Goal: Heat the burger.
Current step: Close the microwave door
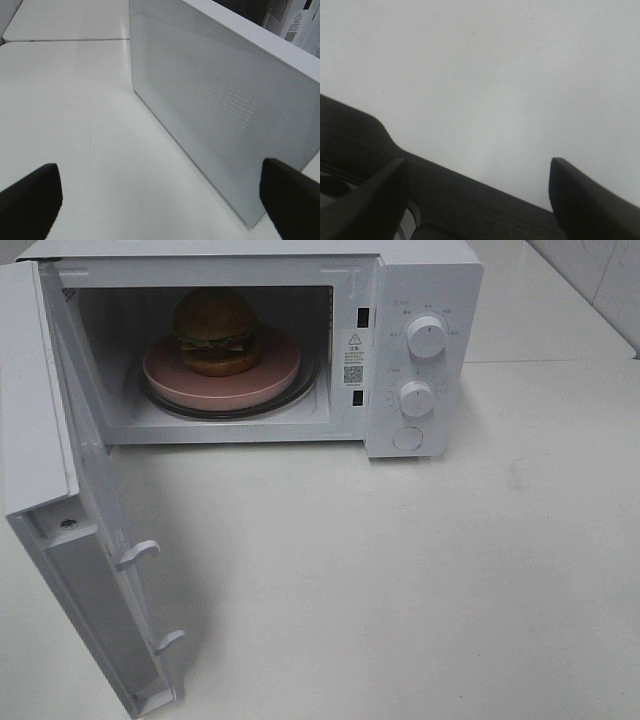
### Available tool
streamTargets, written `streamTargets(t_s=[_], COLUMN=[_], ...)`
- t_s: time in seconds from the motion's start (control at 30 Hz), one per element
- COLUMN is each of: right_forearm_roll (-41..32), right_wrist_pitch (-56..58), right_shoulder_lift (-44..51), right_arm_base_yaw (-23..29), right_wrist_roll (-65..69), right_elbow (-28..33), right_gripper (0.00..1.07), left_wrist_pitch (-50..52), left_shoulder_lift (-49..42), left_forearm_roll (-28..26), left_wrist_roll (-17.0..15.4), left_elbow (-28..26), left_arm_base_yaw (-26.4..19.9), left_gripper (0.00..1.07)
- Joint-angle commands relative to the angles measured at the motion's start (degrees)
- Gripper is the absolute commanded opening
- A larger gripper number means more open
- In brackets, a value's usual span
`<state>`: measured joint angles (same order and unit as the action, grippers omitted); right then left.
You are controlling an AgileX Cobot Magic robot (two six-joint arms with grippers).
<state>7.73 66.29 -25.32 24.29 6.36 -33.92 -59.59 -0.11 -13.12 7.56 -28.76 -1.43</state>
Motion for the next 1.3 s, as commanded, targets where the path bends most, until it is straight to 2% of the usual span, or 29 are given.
streamTargets(t_s=[0.03, 0.3, 0.63, 0.87, 1.3], right_forearm_roll=[-1.43, -2.81, -2.98, -2.98, -2.98], right_wrist_pitch=[-2.18, -6.59, -6.59, -6.59, -6.59], right_shoulder_lift=[3.55, 11.86, 22.12, 27.22, 27.04], right_arm_base_yaw=[-3.78, -11.34, -19.71, -22.12, -22.17], right_wrist_roll=[0.29, 0.34, 0.29, 0.34, 0.23], right_elbow=[2.35, 4.76, 4.70, 4.70, 4.70], right_gripper=[0.74, 0.74, 0.74, 0.74, 0.74], left_wrist_pitch=[0.11, 0.11, 0.11, 0.11, 0.11], left_shoulder_lift=[0.06, 0.06, 0.06, 0.06, 0.11], left_forearm_roll=[-0.11, -0.11, -0.11, -0.11, -0.17], left_wrist_roll=[-0.06, -0.06, -0.06, -0.06, 0.00], left_elbow=[0.11, 0.11, 0.11, 0.11, 0.11], left_arm_base_yaw=[-0.17, -0.17, -0.17, -0.17, -0.17], left_gripper=[1.00, 1.00, 1.00, 1.00, 1.00])
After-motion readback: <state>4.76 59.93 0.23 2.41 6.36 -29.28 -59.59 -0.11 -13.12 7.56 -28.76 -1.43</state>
